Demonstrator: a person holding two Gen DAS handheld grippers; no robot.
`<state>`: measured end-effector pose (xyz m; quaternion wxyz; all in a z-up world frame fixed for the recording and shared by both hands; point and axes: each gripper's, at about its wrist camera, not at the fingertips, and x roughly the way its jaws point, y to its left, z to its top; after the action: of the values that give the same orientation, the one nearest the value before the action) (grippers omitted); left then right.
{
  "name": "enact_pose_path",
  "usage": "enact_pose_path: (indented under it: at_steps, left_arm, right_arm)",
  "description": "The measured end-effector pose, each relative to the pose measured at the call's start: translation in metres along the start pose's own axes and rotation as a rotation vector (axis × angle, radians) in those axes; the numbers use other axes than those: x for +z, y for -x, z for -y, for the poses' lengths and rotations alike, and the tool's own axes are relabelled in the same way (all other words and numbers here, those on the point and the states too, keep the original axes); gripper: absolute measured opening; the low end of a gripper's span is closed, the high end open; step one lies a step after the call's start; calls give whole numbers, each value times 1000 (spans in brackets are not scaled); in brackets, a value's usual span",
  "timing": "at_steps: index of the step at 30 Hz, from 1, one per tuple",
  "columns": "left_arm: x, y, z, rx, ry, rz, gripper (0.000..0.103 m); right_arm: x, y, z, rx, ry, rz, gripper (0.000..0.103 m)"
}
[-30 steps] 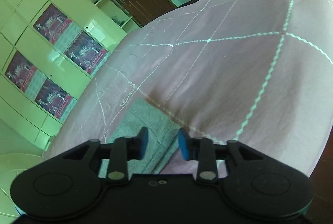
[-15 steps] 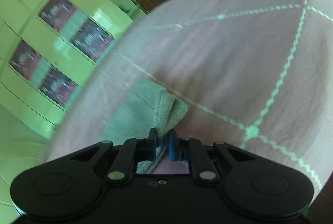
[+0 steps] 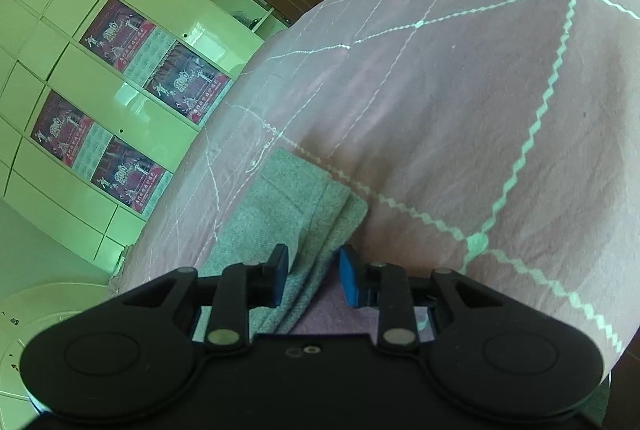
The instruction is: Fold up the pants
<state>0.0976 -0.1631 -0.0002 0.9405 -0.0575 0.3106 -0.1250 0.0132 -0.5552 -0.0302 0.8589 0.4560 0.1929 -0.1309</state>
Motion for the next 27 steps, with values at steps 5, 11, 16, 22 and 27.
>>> enact_pose_path:
  at_steps: [5, 11, 16, 22, 27]
  left_arm:
    - [-15, -8, 65, 13, -112, -38, 92]
    - [-20, -3, 80, 63, -144, -40, 95]
    - [-31, -13, 83, 67, -197, -77, 103]
    - [-33, -7, 83, 72, -189, -70, 103]
    - [-30, -12, 88, 92, -172, -54, 103]
  right_arm:
    - [-2, 0, 2, 11, -24, 3, 21]
    - [-2, 0, 4, 33, -36, 5, 22]
    - [0, -3, 7, 41, -54, -14, 19]
    - [2, 0, 17, 69, -156, -15, 17]
    - [-1, -3, 15, 71, -157, -41, 20]
